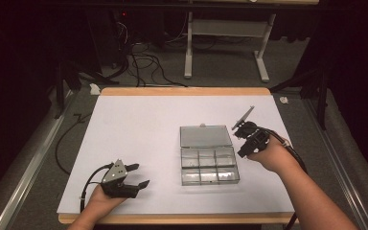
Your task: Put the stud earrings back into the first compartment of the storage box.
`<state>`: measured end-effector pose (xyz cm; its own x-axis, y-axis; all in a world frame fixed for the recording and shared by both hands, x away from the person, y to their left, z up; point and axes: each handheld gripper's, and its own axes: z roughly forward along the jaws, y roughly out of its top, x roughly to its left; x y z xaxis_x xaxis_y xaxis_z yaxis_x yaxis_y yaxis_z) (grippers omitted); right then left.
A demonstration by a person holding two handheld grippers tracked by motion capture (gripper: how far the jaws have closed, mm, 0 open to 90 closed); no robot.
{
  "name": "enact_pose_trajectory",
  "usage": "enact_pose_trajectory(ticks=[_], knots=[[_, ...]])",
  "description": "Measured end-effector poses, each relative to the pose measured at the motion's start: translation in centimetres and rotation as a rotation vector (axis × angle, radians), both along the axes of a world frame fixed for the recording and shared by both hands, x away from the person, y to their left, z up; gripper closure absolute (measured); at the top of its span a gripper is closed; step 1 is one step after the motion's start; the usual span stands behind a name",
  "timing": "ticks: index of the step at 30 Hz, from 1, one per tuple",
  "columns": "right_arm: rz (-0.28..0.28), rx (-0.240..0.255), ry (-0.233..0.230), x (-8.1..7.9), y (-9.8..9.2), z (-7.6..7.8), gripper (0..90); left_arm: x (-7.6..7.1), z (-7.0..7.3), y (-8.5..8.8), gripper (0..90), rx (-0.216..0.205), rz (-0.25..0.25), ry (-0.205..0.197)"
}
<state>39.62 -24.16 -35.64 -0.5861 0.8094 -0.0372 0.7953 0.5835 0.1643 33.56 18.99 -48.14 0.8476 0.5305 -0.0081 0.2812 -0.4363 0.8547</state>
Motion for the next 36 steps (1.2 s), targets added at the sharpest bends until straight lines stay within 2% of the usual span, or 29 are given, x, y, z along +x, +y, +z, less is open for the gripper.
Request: enact_pose_trajectory(ticks=[7,16,25,31,34,35,36], knots=[[-0.046,-0.005,0.010,-0.4,-2.3,-0.9,77.5,0.0,0.0,0.0,26.3,0.000,0.002,0.002],[-0.094,-0.018,0.029,0.7,-4.0,-3.2,73.5,0.0,0.0,0.0,26.3,0.000,0.002,0.002],[-0.113,-0.024,0.055,1.8,-4.0,-5.4,71.0,0.0,0.0,0.0,26.3,0.000,0.001,0.001],[-0.098,-0.025,0.070,2.7,-3.6,-6.8,71.0,0.0,0.0,0.0,26.3,0.000,-0.001,0.001],[-0.091,-0.046,0.081,3.1,-3.1,-7.4,71.1,0.0,0.0,0.0,26.2,0.000,-0.001,0.001],[-0.112,-0.053,0.094,3.2,-2.9,-7.5,71.3,0.0,0.0,0.0,26.3,0.000,-0.001,0.000],[-0.086,-0.064,0.090,3.4,-3.0,-7.8,71.7,0.0,0.0,0.0,26.3,-0.001,-0.001,0.000]])
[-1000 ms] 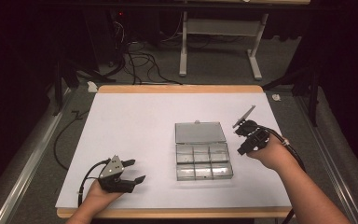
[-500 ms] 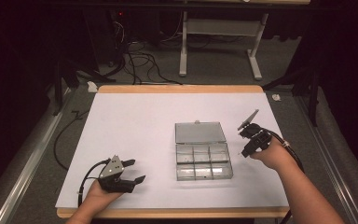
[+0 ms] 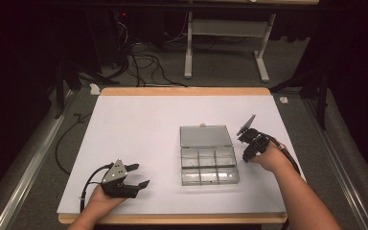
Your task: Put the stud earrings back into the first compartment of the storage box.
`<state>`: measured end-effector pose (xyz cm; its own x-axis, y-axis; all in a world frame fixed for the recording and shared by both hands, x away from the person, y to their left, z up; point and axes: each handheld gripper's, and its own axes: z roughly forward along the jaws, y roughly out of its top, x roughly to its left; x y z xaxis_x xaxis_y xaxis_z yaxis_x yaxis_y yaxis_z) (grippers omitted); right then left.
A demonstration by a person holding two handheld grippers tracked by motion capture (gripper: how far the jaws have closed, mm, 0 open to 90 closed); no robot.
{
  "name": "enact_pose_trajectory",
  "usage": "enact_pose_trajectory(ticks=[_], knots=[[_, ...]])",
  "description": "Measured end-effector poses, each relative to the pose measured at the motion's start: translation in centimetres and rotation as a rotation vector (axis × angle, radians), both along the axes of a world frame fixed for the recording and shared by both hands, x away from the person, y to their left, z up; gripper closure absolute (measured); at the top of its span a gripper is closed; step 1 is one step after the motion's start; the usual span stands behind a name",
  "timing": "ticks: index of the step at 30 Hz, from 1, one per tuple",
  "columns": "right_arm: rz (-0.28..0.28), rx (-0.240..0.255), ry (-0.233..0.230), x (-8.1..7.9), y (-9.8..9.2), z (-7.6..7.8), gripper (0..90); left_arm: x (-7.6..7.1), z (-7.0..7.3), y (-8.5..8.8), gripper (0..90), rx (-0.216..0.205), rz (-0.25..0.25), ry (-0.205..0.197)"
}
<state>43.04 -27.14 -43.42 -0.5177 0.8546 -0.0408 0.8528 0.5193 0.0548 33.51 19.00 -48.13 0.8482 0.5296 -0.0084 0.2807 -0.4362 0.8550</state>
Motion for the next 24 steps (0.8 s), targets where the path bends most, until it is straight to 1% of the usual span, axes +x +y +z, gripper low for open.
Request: enact_pose_trajectory(ticks=[1,2,6,7,9,10,13,14,15,16,17,19,20,21,22,23,24], knots=[[-0.001,-0.006,0.011,0.12,-0.01,-0.21,72.1,0.00,0.00,0.00,26.2,0.000,0.000,0.000],[-0.004,-0.001,0.015,0.18,-0.01,-0.30,72.1,0.01,0.00,0.00,26.2,-0.001,-0.001,0.000],[-0.012,0.008,0.022,0.32,-0.13,-0.32,72.5,0.01,0.00,0.01,26.2,-0.001,-0.002,0.001],[-0.021,0.004,0.030,0.34,-0.05,-0.29,72.8,-0.01,0.00,0.00,26.2,-0.001,-0.001,-0.001],[-0.002,0.001,0.031,0.47,-0.04,-0.32,73.6,-0.02,0.00,-0.01,26.3,0.001,-0.001,-0.002],[-0.007,-0.003,0.038,0.50,0.02,-0.30,74.4,-0.02,0.00,-0.01,26.3,0.001,-0.001,-0.002],[0.009,-0.010,0.047,0.69,0.20,-0.29,79.3,0.00,0.00,0.00,26.2,-0.001,0.000,0.000],[0.001,-0.011,0.051,0.70,0.28,-0.28,80.0,0.01,0.00,0.00,26.2,-0.001,0.000,0.001],[0.008,-0.009,0.055,0.76,0.25,-0.27,82.2,0.01,0.00,0.00,26.2,-0.001,0.000,0.001],[0.002,-0.008,0.054,0.75,0.25,-0.26,84.7,0.01,0.00,0.01,26.2,-0.001,0.000,0.001],[0.008,-0.003,0.054,0.81,0.18,-0.24,85.9,0.01,0.00,0.01,26.2,-0.001,0.000,0.001],[-0.008,0.000,0.060,0.78,0.16,-0.14,86.5,0.01,0.00,0.02,26.2,-0.001,0.000,0.001],[0.013,0.001,0.055,0.85,0.07,-0.12,86.6,0.01,0.00,0.02,26.3,-0.002,0.000,0.001],[0.003,0.000,0.055,0.76,0.15,-0.09,86.6,0.02,0.00,0.02,26.2,-0.002,0.000,0.002],[0.015,0.006,0.063,0.74,0.17,-0.03,86.5,0.02,0.00,0.02,26.2,-0.002,0.000,0.002],[0.041,0.008,0.061,0.72,0.17,0.00,86.6,0.02,0.00,0.01,26.2,-0.002,0.000,0.002],[0.008,0.006,0.073,0.47,0.47,0.19,86.6,0.02,0.00,0.01,26.2,-0.001,0.000,0.002]])
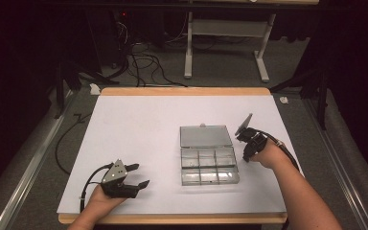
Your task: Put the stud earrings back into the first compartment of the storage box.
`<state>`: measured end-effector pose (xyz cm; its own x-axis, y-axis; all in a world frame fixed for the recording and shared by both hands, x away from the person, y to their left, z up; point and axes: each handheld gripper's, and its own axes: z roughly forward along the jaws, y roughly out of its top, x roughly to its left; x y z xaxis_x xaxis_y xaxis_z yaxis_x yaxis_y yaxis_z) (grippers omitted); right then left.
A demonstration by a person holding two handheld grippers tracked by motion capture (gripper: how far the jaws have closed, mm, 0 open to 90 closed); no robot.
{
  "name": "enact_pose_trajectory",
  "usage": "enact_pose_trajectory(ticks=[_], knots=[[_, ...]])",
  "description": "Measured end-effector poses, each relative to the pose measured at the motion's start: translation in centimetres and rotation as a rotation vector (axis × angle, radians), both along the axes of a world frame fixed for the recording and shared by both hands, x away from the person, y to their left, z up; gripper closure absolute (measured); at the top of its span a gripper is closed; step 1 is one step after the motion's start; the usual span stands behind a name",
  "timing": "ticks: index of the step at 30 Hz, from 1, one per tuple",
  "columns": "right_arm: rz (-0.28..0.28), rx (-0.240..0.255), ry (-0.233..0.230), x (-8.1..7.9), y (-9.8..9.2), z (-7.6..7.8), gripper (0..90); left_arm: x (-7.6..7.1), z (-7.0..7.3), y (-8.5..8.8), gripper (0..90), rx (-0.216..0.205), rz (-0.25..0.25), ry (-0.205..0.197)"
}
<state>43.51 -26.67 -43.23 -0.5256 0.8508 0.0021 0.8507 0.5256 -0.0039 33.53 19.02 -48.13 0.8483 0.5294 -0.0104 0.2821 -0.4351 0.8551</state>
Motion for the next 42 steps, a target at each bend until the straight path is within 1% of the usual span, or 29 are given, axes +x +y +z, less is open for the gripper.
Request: enact_pose_trajectory(ticks=[4,9,12,13,14,15,16,17,18,20,21,25,29,31,33,35,36,37,38,42], knots=[[0.039,0.014,-0.023,-0.3,0.3,0.9,86.5,0.0,0.0,0.0,26.3,0.000,0.000,-0.001],[0.054,0.025,-0.039,-0.9,1.0,2.4,86.3,0.0,0.0,0.0,26.2,0.000,-0.002,-0.002],[0.044,0.025,-0.041,-1.3,1.5,3.1,86.3,0.0,0.0,0.0,26.2,0.000,0.000,-0.002],[0.055,0.028,-0.045,-1.3,1.7,3.3,86.2,0.0,0.0,0.0,26.2,0.001,0.001,-0.003],[0.044,0.027,-0.046,-1.4,1.9,3.6,86.2,0.0,0.0,0.0,26.2,0.001,0.002,-0.004],[0.065,0.026,-0.054,-1.4,2.0,3.8,86.2,0.0,0.0,0.0,26.2,0.001,0.002,-0.003],[0.049,0.025,-0.051,-1.6,2.3,4.1,86.2,0.0,0.0,0.0,26.3,0.001,0.003,-0.003],[0.073,0.029,-0.059,-1.5,2.3,4.3,86.2,0.0,0.0,0.0,26.2,0.001,0.003,-0.003],[0.078,0.029,-0.067,-1.6,2.5,4.6,86.2,0.0,0.0,0.0,26.2,0.002,0.003,-0.004],[0.091,0.027,-0.065,-1.6,2.9,5.0,86.2,0.0,0.0,0.0,26.2,0.002,0.003,-0.003],[0.090,0.028,-0.073,-1.7,3.1,5.2,86.2,0.0,0.0,0.0,26.2,0.001,0.003,-0.002],[0.103,0.023,-0.081,-1.7,3.8,5.8,86.1,0.0,0.0,0.0,26.2,0.001,0.003,-0.003],[0.109,0.024,-0.091,-1.7,4.8,5.9,86.2,0.0,0.0,0.0,26.2,0.001,0.002,-0.003],[0.121,0.030,-0.097,-1.6,5.3,5.9,86.1,0.0,0.0,0.0,26.2,0.000,0.002,-0.003],[0.117,0.033,-0.096,-1.6,5.8,5.8,86.1,0.0,0.0,0.0,26.2,0.000,0.001,-0.003],[0.137,0.039,-0.100,-1.5,6.3,5.7,86.1,0.0,0.0,0.0,26.3,0.000,0.001,-0.003],[0.191,0.043,-0.116,-1.2,6.4,5.6,86.2,0.0,0.0,0.0,26.2,0.000,0.001,-0.003],[0.132,0.040,-0.096,-1.6,6.9,5.6,86.1,0.0,0.0,0.0,26.2,0.000,0.000,-0.003],[0.155,0.047,-0.101,-1.5,7.2,5.5,86.1,0.0,0.0,0.0,26.2,0.000,0.000,-0.003],[0.167,0.047,-0.101,-1.4,8.3,5.3,86.2,0.0,0.0,0.0,26.2,0.000,-0.001,-0.002]])
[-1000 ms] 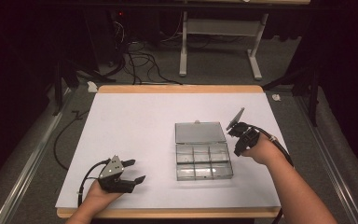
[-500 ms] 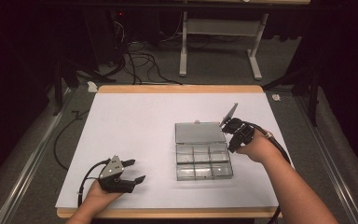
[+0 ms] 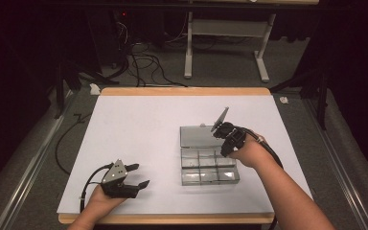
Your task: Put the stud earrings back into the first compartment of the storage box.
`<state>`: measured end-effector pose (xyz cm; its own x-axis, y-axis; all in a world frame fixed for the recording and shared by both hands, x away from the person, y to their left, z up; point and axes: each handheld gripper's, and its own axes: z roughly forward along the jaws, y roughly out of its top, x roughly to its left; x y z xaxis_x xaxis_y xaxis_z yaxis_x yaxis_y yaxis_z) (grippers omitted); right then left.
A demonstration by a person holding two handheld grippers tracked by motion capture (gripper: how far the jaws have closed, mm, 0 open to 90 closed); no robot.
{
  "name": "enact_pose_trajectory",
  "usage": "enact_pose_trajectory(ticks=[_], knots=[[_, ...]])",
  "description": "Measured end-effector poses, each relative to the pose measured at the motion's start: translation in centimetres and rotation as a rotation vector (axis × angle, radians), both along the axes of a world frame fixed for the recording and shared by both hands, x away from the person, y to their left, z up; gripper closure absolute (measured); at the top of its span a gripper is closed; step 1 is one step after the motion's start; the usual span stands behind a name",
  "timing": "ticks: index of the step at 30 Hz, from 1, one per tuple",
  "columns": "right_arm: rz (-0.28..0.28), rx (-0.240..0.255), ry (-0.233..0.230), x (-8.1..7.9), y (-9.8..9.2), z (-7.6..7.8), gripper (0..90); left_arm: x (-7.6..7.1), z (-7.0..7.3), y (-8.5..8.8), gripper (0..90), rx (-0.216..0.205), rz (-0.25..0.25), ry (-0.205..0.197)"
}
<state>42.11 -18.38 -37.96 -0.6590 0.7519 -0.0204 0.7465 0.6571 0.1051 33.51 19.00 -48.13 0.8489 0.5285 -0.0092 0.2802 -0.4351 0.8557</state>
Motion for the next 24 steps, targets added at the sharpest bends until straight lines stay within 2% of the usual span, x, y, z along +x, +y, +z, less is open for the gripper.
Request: enact_pose_trajectory(ticks=[2,3,7,9,10,12,13,24], knots=[[0.019,0.002,-0.003,0.1,0.6,-0.1,86.2,0.0,0.0,0.0,26.2,-0.001,0.000,0.000],[0.008,0.004,0.000,0.0,1.0,-0.2,86.2,0.0,0.0,0.0,26.2,0.000,-0.001,0.000],[0.052,0.013,-0.005,0.1,2.2,-0.4,86.1,0.0,0.0,0.0,26.3,0.000,-0.003,0.000],[0.033,0.010,0.000,-0.1,3.0,-0.5,86.1,0.0,0.0,0.0,26.3,0.000,-0.003,0.001],[0.071,0.015,-0.009,0.1,3.2,-0.6,86.2,0.0,0.0,0.0,26.2,0.000,-0.003,0.001],[0.086,0.023,-0.009,0.1,3.8,-0.6,86.2,0.0,0.0,0.0,26.2,-0.001,-0.003,0.000],[0.076,0.028,-0.008,0.0,4.4,-0.6,86.2,0.0,0.0,0.0,26.3,-0.001,-0.003,0.000],[0.170,0.048,-0.002,-0.1,8.5,-1.3,86.1,0.0,0.0,0.0,26.2,-0.001,-0.009,0.000]])
